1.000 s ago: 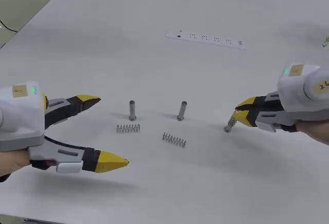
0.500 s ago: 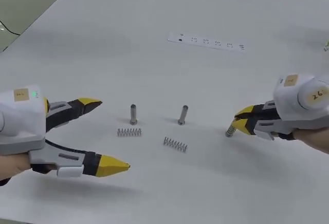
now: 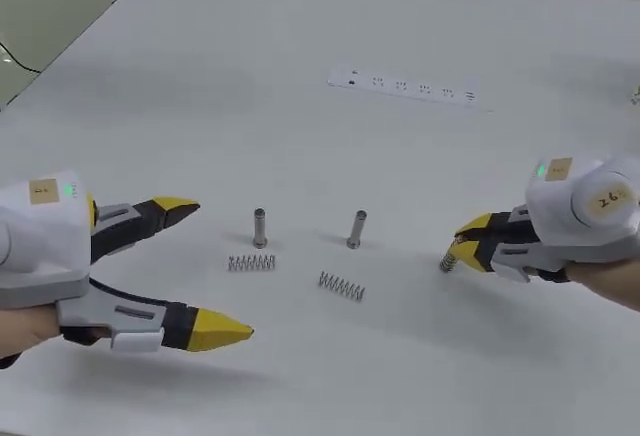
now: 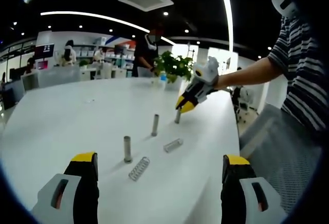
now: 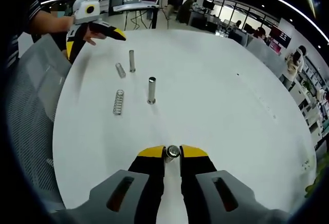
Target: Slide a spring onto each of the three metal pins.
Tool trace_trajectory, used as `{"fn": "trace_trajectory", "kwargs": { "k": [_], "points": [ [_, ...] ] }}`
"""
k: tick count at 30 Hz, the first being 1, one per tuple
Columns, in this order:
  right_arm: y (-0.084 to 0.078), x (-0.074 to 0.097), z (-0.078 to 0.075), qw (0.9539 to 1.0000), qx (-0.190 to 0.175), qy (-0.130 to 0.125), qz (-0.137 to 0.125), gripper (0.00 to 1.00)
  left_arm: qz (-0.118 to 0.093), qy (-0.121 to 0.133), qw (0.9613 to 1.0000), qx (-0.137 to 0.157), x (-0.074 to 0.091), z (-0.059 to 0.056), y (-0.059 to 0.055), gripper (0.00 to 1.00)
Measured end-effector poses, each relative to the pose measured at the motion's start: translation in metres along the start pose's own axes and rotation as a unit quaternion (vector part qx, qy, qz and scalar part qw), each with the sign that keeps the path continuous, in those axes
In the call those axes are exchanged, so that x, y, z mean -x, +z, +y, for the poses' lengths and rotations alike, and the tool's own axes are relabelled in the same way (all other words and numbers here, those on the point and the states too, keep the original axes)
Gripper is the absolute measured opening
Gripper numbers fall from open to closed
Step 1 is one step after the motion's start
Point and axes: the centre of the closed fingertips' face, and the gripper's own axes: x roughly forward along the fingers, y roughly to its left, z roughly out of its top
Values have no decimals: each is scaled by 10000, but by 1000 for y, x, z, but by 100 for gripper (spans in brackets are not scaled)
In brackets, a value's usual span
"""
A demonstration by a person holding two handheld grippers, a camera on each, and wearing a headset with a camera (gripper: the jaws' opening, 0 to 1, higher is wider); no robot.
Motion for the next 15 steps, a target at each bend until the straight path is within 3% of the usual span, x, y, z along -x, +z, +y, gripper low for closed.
{"fn": "trace_trajectory", "kwargs": {
  "k": [6,15],
  "points": [
    [-2,-1,1,10000,11,1,50,10,-6,-15,10000,-14,0,-2,1,98],
    [2,1,1,9998,-142,-86,-76,15,10,-16,10000,12,1,-3,-1,98]
  ]
}}
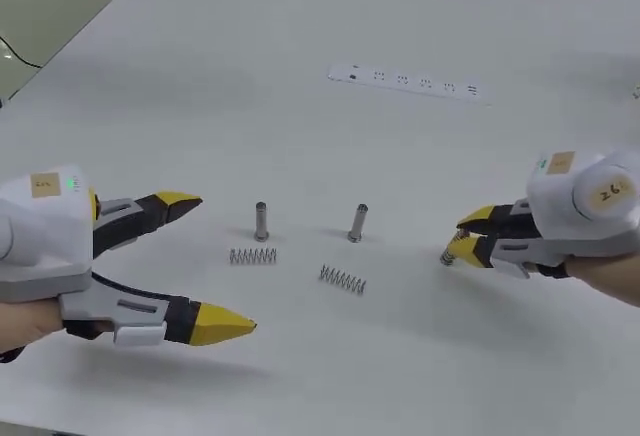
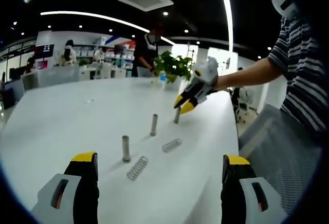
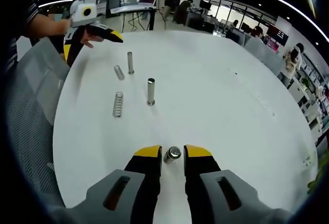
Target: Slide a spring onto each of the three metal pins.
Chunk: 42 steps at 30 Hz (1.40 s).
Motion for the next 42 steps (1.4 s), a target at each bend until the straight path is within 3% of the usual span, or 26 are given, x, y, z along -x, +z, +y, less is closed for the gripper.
{"fn": "trace_trajectory", "kwargs": {
  "k": [13,21,28,42],
  "points": [
    [5,11,1,9998,-80,-49,-147,15,6,-26,10000,9,1,-2,1,98],
    [10,18,1,9988,-327,-104,-356,17,16,-7,10000,13,1,-1,1,98],
    [13,20,6,9976,-464,-116,-501,21,30,8,10000,11,3,0,1,98],
    [27,27,15,9961,-496,-29,-723,20,-20,29,10000,-3,4,0,5,98]
  ]
}}
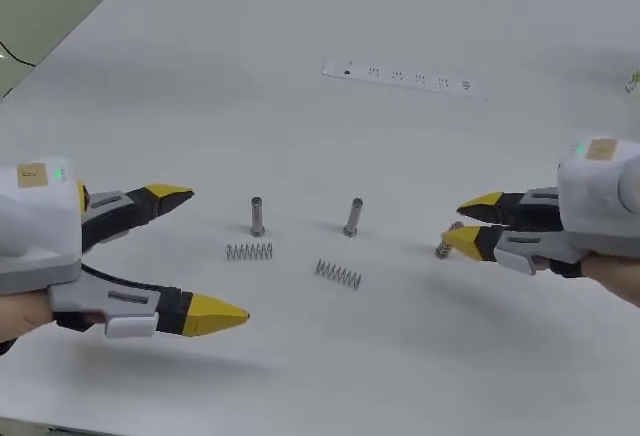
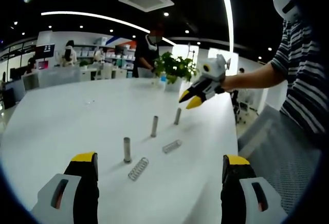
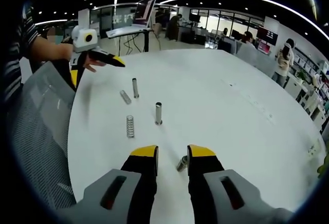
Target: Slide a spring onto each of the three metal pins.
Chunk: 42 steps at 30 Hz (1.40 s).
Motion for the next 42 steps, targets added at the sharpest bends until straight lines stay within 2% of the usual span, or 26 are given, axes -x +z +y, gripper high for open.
{"fn": "trace_trajectory", "kwargs": {
  "k": [9,22,25,42],
  "points": [
    [3,-5,12,9998,74,171,19,20,-2,-17,10000,-9,0,0,2,98],
    [13,-12,19,9990,263,359,49,19,-19,-17,10000,3,-1,0,3,98],
    [13,-16,26,9979,455,444,154,19,-21,-23,10000,9,-1,0,4,98],
    [27,-38,60,9931,777,858,172,18,-36,-7,10000,-11,1,-3,5,98]
  ]
}}
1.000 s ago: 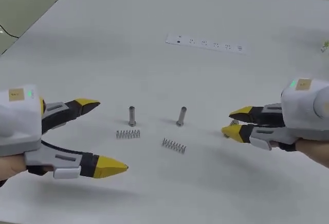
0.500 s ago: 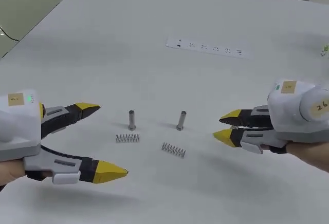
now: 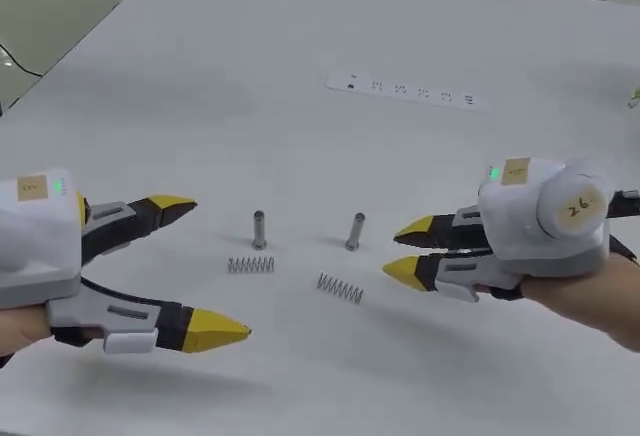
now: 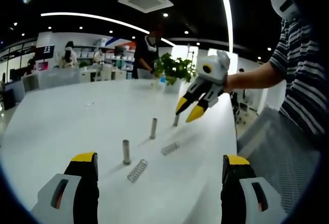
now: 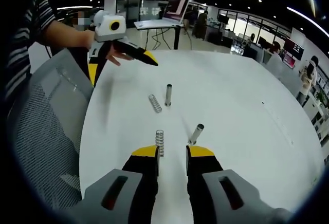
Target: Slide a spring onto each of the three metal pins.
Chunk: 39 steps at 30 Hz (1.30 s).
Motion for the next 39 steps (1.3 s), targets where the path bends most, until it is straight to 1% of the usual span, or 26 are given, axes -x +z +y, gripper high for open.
{"fn": "trace_trajectory", "kwargs": {
  "k": [9,17,20,23,33,35,39],
  "points": [
    [9,-11,11,9998,86,156,-37,18,11,27,10000,16,1,2,-2,98],
    [14,-22,18,9997,93,237,-35,17,16,52,10000,37,3,5,-3,98],
    [15,-27,20,9996,90,270,-36,17,22,53,10000,36,3,4,-3,98],
    [11,-32,22,9995,92,294,12,17,28,53,10000,37,3,4,-4,98],
    [-9,-45,23,9991,44,316,295,15,43,57,10000,40,5,3,-4,98],
    [-11,-46,24,9990,29,324,320,15,49,55,10000,47,5,3,-5,98],
    [-20,-54,25,9984,17,344,450,15,71,46,10000,52,5,2,-7,98]
  ]
}}
